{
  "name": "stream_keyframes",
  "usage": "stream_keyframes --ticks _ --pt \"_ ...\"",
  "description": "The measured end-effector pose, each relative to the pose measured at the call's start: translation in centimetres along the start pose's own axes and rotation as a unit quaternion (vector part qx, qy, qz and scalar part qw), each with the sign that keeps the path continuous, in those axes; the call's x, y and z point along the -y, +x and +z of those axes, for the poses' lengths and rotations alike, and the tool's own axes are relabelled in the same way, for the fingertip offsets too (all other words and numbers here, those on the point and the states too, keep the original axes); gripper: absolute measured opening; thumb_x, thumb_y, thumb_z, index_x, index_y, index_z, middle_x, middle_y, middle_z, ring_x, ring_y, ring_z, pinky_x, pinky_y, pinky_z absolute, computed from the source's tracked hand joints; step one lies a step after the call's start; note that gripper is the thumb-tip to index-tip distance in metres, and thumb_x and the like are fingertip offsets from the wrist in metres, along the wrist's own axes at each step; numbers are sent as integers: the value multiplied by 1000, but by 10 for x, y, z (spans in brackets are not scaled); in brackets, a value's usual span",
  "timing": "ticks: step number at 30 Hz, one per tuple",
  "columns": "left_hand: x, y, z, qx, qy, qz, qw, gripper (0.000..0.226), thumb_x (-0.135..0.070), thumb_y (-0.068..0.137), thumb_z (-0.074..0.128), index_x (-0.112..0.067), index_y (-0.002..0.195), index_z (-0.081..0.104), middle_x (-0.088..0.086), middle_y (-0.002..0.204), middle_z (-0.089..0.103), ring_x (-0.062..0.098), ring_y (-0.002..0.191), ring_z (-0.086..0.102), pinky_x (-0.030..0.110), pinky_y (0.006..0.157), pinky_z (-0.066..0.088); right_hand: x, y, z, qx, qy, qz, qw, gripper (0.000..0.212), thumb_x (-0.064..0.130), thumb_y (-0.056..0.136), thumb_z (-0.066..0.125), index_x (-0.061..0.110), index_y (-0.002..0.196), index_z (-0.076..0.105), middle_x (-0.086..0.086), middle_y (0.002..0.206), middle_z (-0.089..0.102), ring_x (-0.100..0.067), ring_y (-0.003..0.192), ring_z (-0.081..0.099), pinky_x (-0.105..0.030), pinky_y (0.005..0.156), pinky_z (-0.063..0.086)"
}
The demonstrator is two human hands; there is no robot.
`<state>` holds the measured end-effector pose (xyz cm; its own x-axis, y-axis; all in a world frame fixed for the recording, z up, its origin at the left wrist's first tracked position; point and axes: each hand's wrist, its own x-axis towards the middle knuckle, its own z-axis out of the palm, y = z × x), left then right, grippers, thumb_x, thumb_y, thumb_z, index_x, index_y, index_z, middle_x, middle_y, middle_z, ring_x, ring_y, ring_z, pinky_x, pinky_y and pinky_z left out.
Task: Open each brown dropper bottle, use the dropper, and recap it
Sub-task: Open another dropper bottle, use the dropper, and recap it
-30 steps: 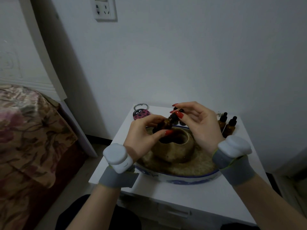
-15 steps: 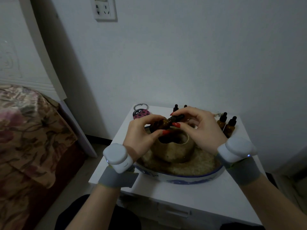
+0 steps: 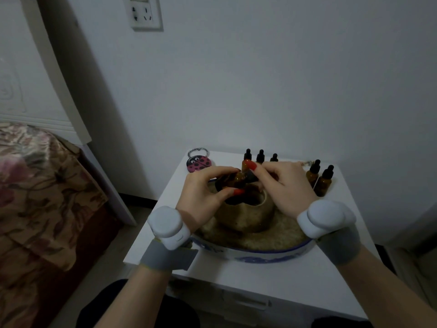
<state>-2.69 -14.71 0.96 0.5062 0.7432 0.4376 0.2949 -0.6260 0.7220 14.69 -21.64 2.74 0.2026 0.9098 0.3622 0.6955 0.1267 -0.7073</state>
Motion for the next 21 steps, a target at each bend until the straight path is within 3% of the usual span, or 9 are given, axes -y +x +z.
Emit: stream_keyframes --ticks 4,6,8,11,13,15,17,21 --pt "1 0 -1 -13 -5 -10 1000 34 -12 80 75 -23 111 69 -17 102 65 -17 97 55 -2 87 36 2 0 -3 15 48 11 999 42 62 83 40 25 76 60 7 66 60 -2 59 57 -15 60 46" --pt "1 1 -2 -23 -7 -17 1000 33 -10 79 75 -21 110 70 -16 101 66 -16 95 56 -3 86 35 1 1 -4 50 111 21 992 26 44 90 53 24 102 63 4 88 66 -3 71 64 -18 67 54" --pt "1 2 -2 -26 -9 -21 999 33 -11 78 76 -19 110 71 -13 101 67 -14 97 55 -4 86 34 -1 2 -5 71 134 13 988 23 23 91 61 24 115 62 2 103 65 -7 81 67 -23 74 57" --pt "3 1 -2 -25 -6 -16 1000 33 -11 78 76 -19 110 71 -13 101 67 -19 95 55 -3 86 35 0 2 -4 68 128 -6 989 23 9 90 63 19 111 66 3 104 67 -10 92 67 -25 79 57" --pt "3 1 -2 -19 -3 -15 1000 33 -12 79 76 -20 110 71 -12 102 69 -11 98 58 0 88 38 -1 2 -3 54 122 -5 991 18 10 89 64 16 105 69 5 98 68 -7 90 66 -24 78 57" --pt "2 0 0 -16 2 -12 1000 33 -14 79 76 -21 111 70 -13 102 69 -5 99 60 2 88 41 -2 3 -3 41 99 2 994 13 17 89 65 16 101 69 7 92 68 -5 84 66 -23 77 57" --pt "0 0 0 -14 3 -7 1000 33 -15 79 76 -22 111 70 -18 100 66 -8 98 59 1 87 41 -2 2 -3 29 78 8 996 13 26 89 63 17 95 69 8 84 66 -3 76 65 -20 73 55" --pt "-2 -1 0 -6 -7 1 1000 34 -16 78 78 -23 110 70 -25 97 64 -13 99 58 1 86 41 0 1 -1 16 47 12 999 30 41 88 55 14 81 67 2 72 65 -4 68 62 -14 66 52"
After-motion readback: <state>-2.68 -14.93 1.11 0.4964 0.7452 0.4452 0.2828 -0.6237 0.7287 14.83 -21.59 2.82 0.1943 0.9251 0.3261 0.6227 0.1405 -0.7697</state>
